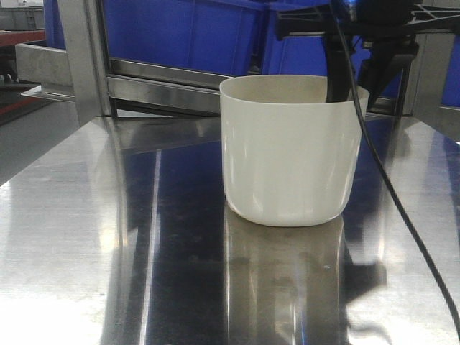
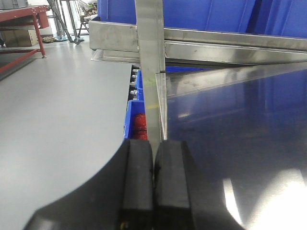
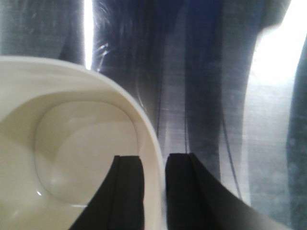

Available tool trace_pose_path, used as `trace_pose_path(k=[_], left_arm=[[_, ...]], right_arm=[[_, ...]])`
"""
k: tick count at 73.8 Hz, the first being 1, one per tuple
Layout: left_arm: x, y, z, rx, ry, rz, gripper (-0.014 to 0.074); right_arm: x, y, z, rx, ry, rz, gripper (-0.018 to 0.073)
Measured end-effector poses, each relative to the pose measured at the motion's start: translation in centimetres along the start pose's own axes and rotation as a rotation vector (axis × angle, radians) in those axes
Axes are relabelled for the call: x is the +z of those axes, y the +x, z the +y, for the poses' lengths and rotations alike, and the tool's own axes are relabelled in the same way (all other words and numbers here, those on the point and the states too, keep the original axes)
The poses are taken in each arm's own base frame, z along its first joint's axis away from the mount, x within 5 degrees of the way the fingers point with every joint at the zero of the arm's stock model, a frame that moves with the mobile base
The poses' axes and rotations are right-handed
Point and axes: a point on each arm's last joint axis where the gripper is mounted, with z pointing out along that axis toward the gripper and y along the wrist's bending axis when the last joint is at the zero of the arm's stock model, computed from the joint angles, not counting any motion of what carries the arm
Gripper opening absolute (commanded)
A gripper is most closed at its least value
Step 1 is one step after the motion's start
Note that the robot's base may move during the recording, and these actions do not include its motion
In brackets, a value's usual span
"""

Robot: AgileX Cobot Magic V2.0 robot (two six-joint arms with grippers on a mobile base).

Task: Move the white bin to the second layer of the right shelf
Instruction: 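Close the right gripper on the white bin's rim, then lift the white bin off the steel table with the right gripper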

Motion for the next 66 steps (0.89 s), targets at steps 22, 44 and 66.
trace_pose_path(k=[22, 44, 66], left_arm=[[0.0, 0.0, 0.0, 0.000, 0.000, 0.000, 0.0085], [0.0, 0.0, 0.0, 0.000, 0.000, 0.000, 0.0085], [0.0, 0.0, 0.0, 0.000, 0.000, 0.000, 0.0085]], right_arm=[[1.1, 0.6, -0.5, 0.004, 0.013, 0.020, 0.0226], [1.0, 0.5, -0.5, 0.007, 0.001, 0.010, 0.0053], [-1.6, 0.4, -1.6, -0.044, -0.018, -0.057, 0.0047]])
